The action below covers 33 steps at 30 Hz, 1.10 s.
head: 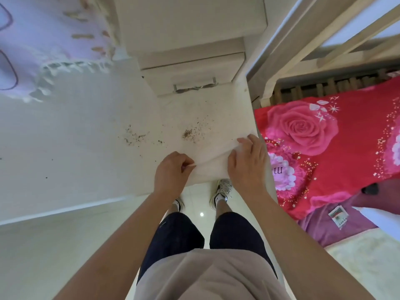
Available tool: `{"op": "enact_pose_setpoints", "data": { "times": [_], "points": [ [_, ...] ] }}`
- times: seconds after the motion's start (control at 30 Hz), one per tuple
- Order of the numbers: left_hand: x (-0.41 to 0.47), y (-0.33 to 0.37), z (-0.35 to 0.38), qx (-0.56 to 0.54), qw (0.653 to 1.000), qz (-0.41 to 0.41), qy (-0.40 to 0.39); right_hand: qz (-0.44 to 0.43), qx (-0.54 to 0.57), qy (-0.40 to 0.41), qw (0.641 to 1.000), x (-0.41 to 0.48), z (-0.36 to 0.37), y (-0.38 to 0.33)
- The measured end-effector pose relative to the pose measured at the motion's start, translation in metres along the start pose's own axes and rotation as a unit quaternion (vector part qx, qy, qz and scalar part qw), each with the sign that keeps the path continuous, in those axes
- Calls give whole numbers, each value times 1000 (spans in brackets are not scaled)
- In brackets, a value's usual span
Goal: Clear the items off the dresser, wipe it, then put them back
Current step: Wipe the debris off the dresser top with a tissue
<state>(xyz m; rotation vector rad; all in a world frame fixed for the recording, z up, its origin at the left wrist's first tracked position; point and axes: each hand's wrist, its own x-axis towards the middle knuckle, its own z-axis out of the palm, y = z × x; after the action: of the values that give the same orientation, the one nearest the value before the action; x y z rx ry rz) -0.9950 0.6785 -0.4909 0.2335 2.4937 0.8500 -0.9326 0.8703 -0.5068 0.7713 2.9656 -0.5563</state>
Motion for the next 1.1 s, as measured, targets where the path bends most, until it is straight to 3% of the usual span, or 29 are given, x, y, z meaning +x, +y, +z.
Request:
{"op": "enact_pose_setpoints", "data": {
  "times": [0.13, 0.3, 0.47, 0.63, 0.77, 0.9, 1.0, 1.1],
  "points": [
    [1, -6, 3, -6, 999, -2, 37, 10, 11, -57, 998, -12, 17, -4],
    [9, -9, 12, 7, 993, 50, 109, -41, -32, -46, 998, 32, 25, -4],
    [17, -19, 19, 42, 973, 109, 201, -211, -58, -73, 973, 93, 28, -24],
    [12, -38, 8, 68, 959, 168, 219, -321, -63, -100, 940, 120, 28, -29],
    [21, -55, -8, 84, 948, 156, 263, -269, 23, 17, 963, 114, 13, -14],
    [37, -65, -23, 92, 943, 125, 293, -138, 83, 43, 986, 87, 7, -22],
    [47, -68, -33, 135, 936, 88, 313, -106, 102, 2, 989, 61, 17, -48],
    [54, -74, -45, 147, 936, 44, 318, -97, 4, -54, 994, 56, 34, -59]
  ]
}}
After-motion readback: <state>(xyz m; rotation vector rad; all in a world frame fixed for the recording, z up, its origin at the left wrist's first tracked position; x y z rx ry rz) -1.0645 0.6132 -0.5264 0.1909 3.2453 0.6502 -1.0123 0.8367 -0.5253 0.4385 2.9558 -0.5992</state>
